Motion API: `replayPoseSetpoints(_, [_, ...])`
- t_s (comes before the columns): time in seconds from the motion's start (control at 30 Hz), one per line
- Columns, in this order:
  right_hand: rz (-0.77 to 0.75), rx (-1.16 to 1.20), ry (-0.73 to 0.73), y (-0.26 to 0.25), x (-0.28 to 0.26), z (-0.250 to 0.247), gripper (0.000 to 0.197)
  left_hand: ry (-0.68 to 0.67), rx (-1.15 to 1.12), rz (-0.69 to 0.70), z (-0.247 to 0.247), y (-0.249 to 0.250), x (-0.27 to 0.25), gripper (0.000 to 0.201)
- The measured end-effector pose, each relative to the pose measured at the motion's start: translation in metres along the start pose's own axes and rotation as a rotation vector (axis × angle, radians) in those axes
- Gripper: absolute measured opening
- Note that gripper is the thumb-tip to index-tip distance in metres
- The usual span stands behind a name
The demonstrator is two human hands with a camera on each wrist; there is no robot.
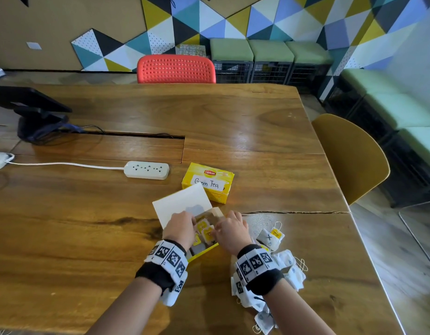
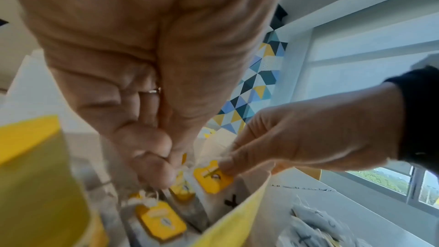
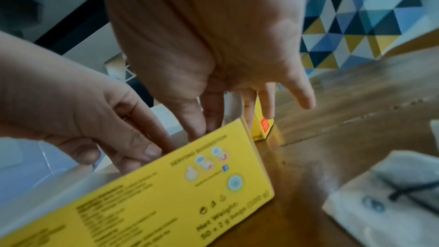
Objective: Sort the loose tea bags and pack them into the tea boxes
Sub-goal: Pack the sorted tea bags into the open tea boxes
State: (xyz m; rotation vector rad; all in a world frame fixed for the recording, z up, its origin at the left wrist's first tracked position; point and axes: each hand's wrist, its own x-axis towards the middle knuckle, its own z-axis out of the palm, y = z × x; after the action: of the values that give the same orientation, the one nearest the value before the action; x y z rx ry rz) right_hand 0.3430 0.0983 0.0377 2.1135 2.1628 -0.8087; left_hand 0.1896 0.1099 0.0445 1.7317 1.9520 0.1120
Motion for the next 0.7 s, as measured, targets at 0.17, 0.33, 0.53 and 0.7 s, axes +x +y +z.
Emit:
replayPoseSetpoints(0.17, [0.073,-0.026,0.017,-0.009,0.004,0.004,0.028,-0.043,0.089,0.011,0.009,0.005,-0.005,0.025])
replayPoseSetpoints(0.33, [0.027,-0.05,0.149,-0.012,0.001,0.005,0.023,-0.078,0.189,0.047,0.012,0.013,-0.009,0.024])
replayPoseSetpoints(0.53, [-0.077,-0.018,0.269,-0.019,0.008,-0.009,0.023,0.078,0.256,0.096,-0.001,0.011,-0.02,0.019])
replayPoseSetpoints(0.7, [-0.067,0.125,0.21,-0.014,0.013,-0.01,0.016,0.298,0.227,0.299,-0.012,0.006,-0.013,0.026])
